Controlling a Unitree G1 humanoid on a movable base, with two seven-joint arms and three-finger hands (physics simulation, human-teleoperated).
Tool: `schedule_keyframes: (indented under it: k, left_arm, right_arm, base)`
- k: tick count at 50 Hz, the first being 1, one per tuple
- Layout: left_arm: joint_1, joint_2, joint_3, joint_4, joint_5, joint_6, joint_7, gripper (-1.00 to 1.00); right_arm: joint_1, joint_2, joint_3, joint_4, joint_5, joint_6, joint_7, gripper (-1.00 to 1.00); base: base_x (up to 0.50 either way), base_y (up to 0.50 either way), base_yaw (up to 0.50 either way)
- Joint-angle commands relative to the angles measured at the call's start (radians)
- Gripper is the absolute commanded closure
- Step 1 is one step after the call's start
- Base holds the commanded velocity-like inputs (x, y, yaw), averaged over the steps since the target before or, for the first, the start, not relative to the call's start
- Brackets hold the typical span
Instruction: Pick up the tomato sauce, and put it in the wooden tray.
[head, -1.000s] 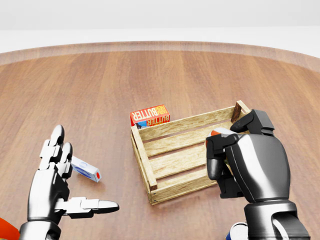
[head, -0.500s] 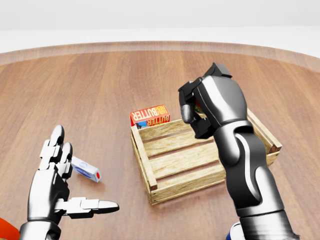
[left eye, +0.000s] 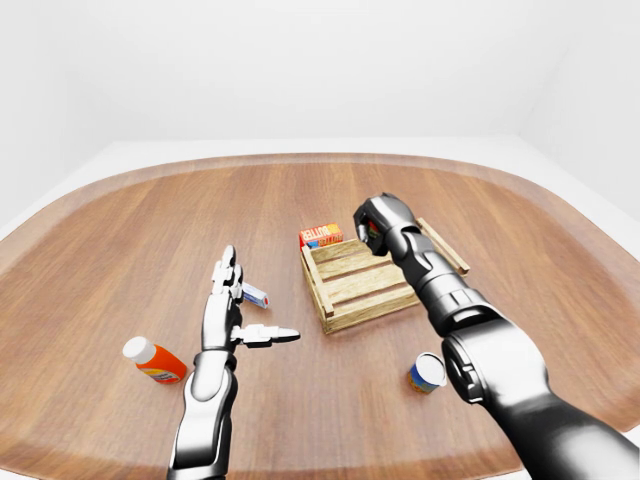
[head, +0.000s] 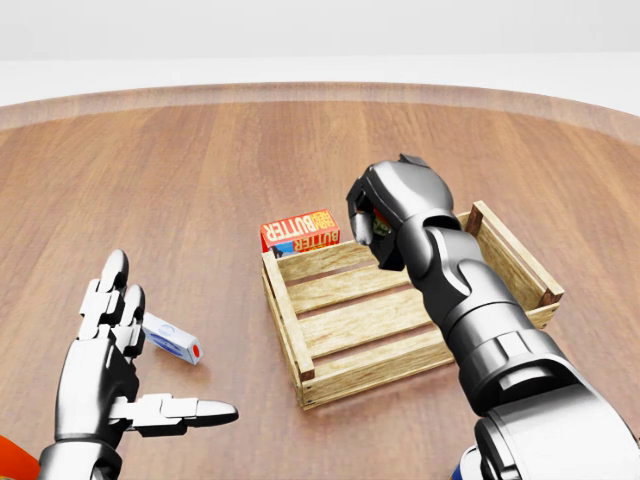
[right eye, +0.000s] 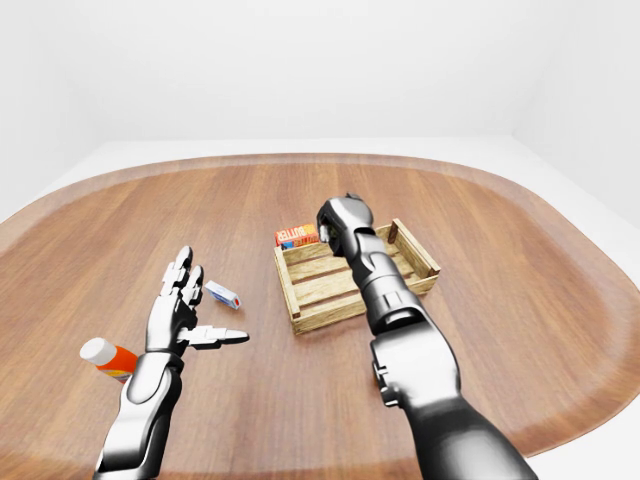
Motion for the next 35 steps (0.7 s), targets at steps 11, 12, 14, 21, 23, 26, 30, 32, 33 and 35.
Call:
schedule_keyframes:
  k: [11, 12, 14, 21, 23, 26, 30, 32, 33, 35]
  left_arm:
    - [0.001, 0.001, 0.004, 0.001, -0.003, -0.002, -0.002, -1.0]
    - [0.001, 0.001, 0.004, 0.003, -0.002, -0.003, -0.002, -1.0]
    - [0.001, 0.001, 0.004, 0.002, -0.003, -0.002, -0.002, -1.0]
    - [0.002, 0.002, 0.006, 0.001, -0.004, -0.002, -0.003, -1.0]
    - [0.003, 0.002, 0.007, -0.002, -0.005, -0.001, -0.003, -1.0]
    - [0.002, 0.002, 0.007, 0.002, -0.005, -0.001, -0.003, -1.0]
    - [0.002, 0.001, 0.006, 0.001, -0.004, -0.001, -0.003, -1.0]
    - [0.002, 0.002, 0.006, 0.0, -0.005, 0.0, -0.003, -1.0]
    - [0.002, 0.002, 0.006, 0.0, -0.005, 0.0, -0.003, -1.0]
    - [0.002, 0.001, 0.005, 0.0, -0.004, -0.001, -0.003, -1.0]
  right_arm:
    - [-0.045, 0.015, -0.027, 0.184, -0.096, 0.0, 0.118, 1.0]
    - [-0.042, 0.016, -0.029, 0.186, -0.102, 0.0, 0.13, 1.0]
    - [-0.038, 0.017, -0.029, 0.187, -0.115, 0.0, 0.144, 1.0]
    - [-0.032, 0.021, -0.062, 0.189, -0.107, 0.002, 0.184, 1.0]
    - [-0.028, 0.018, -0.055, 0.191, -0.123, 0.018, 0.19, 1.0]
    - [-0.027, 0.013, -0.056, 0.192, -0.134, 0.033, 0.207, 1.0]
    - [-0.027, 0.009, -0.057, 0.193, -0.147, 0.043, 0.225, 1.0]
    - [-0.027, 0.007, -0.058, 0.193, -0.153, 0.047, 0.23, 1.0]
    - [-0.027, 0.006, -0.06, 0.193, -0.153, 0.049, 0.233, 1.0]
    - [-0.025, 0.003, -0.064, 0.193, -0.153, 0.056, 0.24, 1.0]
  base:
    - [0.0, 0.0, 0.0]
    - [0.0, 0.0, 0.0]
    - [0.0, 0.0, 0.0]
    - [0.0, 0.0, 0.0]
    - [0.0, 0.0, 0.0]
    - [0.0, 0.0, 0.0]
    - [0.0, 0.0, 0.0]
    - [0.0, 0.0, 0.0]
    - [0.0, 0.0, 0.0]
    - [0.0, 0.0, 0.0]
